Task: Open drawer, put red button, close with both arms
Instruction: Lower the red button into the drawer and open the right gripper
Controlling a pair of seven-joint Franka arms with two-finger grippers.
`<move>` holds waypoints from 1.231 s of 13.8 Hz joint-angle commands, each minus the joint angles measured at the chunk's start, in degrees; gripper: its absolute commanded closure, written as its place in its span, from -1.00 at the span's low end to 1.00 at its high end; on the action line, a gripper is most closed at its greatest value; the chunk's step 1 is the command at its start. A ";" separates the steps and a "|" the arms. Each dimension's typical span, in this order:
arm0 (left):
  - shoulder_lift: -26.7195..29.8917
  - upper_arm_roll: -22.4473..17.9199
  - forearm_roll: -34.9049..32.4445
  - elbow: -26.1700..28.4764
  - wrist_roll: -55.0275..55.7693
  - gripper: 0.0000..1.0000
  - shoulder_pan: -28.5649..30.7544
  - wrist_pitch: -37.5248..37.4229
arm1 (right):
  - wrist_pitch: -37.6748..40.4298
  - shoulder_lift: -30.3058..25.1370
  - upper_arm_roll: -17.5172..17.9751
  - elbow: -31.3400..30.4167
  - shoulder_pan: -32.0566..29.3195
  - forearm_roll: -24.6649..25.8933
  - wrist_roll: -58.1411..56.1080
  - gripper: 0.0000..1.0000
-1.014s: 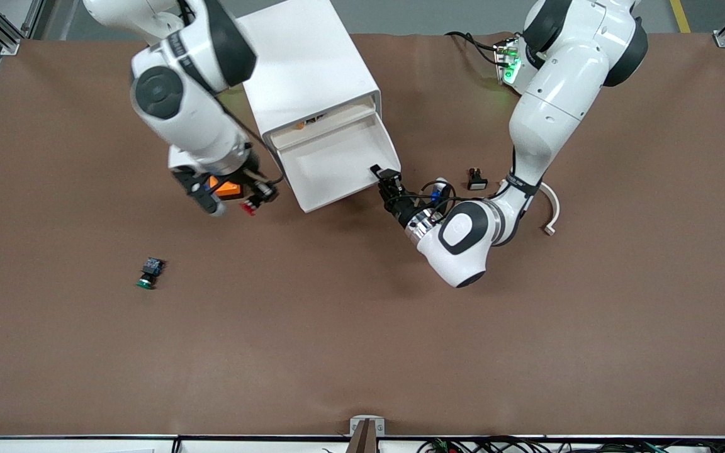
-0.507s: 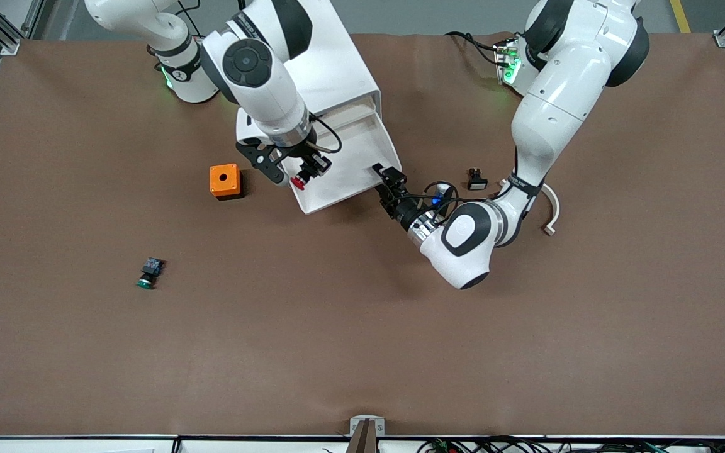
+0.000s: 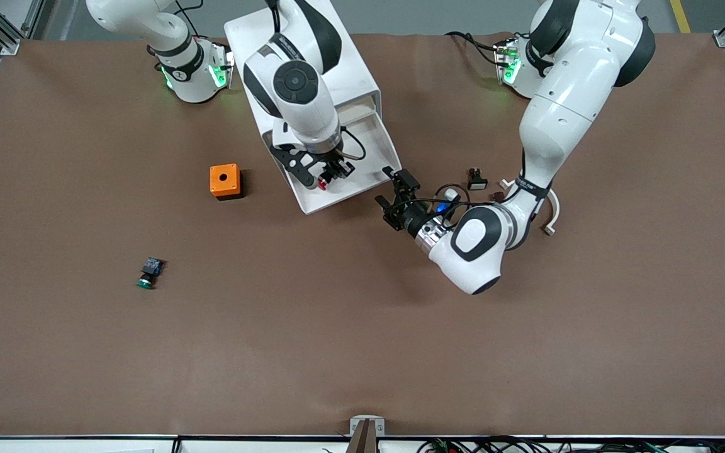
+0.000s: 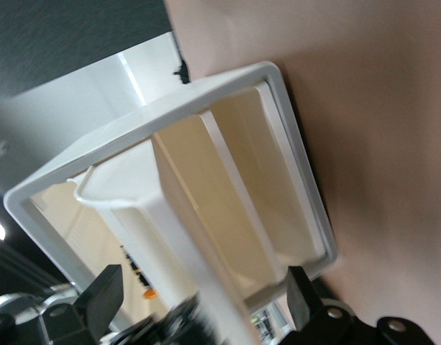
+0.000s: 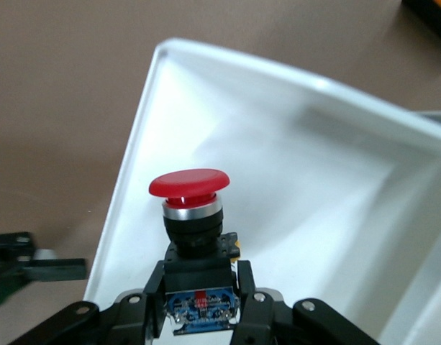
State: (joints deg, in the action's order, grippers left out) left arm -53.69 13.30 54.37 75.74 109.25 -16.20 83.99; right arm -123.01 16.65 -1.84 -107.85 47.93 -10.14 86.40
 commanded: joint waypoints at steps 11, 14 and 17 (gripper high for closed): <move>14.57 0.24 -26.65 -1.39 -42.71 -1.00 -0.41 9.94 | 0.66 -0.38 -0.79 0.71 5.16 -0.05 6.42 -1.00; 16.86 -0.38 -37.64 -1.03 -42.72 -1.00 -5.32 16.89 | 7.30 -0.48 -1.23 5.96 4.46 3.71 0.56 -1.00; 16.43 -0.29 -46.79 -1.03 -42.02 -1.00 -8.58 21.55 | 19.00 -0.39 -1.32 15.36 -1.15 4.26 -9.99 -1.00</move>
State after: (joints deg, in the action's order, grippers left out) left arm -37.77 13.57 12.10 73.40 67.56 -23.38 102.38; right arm -110.73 16.64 -3.33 -98.41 50.81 -6.51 82.97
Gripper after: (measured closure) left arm 0.000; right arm 0.000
